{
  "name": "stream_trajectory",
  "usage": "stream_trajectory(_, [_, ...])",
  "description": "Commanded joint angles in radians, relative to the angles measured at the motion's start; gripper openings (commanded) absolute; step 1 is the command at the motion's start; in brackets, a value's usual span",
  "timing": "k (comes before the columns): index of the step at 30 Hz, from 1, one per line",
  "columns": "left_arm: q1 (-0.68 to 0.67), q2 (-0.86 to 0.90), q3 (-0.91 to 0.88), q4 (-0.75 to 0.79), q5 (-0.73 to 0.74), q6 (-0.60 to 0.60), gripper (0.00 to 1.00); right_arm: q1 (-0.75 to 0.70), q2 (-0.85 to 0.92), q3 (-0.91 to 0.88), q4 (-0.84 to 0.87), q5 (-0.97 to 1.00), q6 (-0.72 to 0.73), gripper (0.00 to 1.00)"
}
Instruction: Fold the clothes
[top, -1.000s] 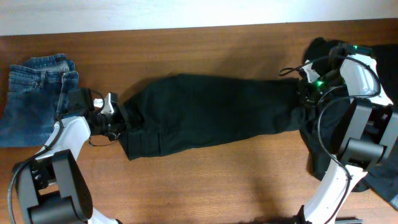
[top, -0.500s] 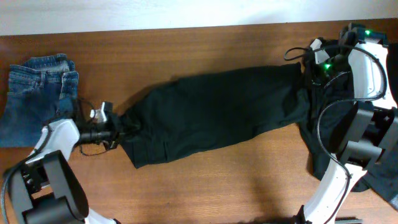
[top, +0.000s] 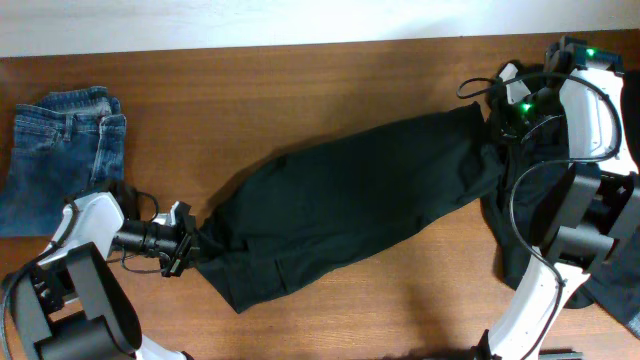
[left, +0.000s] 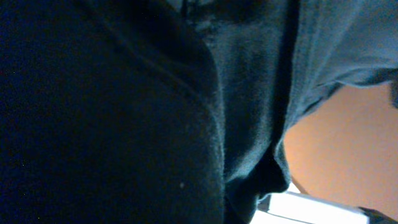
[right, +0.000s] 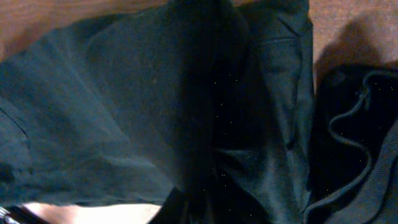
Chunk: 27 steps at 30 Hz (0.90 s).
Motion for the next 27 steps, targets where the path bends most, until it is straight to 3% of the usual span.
stream_trajectory(1, [0.0, -0.026, 0.003, 0.008, -0.068, 0.035, 0.0, 0.0, 0.001, 0.018, -0.002, -0.001, -0.001, 0.23])
stream_trajectory(5, [0.0, -0.026, 0.003, 0.099, 0.008, 0.035, 0.0, -0.004, 0.001, 0.019, 0.009, 0.08, 0.044, 0.43])
stream_trajectory(10, [0.0, -0.026, 0.003, 0.106, 0.034, 0.035, 0.0, -0.002, -0.003, 0.081, -0.043, 0.08, 0.06, 0.44])
stream_trajectory(13, [0.0, -0.026, 0.003, 0.107, 0.078, 0.035, 0.0, 0.048, -0.003, 0.121, -0.115, 0.065, -0.001, 0.43])
stream_trajectory(16, [0.0, -0.026, 0.003, 0.183, 0.077, 0.035, 0.0, 0.098, -0.002, 0.121, -0.114, 0.073, -0.006, 0.43])
stream_trajectory(19, [-0.002, -0.026, 0.003, 0.349, -0.026, 0.034, 0.01, 0.139, -0.003, 0.121, -0.101, 0.093, -0.006, 0.43])
stream_trajectory(21, [-0.002, -0.026, 0.003, 0.371, -0.051, 0.031, 0.01, 0.143, -0.002, 0.121, -0.105, 0.097, -0.006, 0.43])
stream_trajectory(27, [-0.002, -0.026, 0.003, 0.199, -0.035, 0.031, 0.22, 0.139, -0.003, 0.121, -0.112, 0.1, -0.006, 0.43])
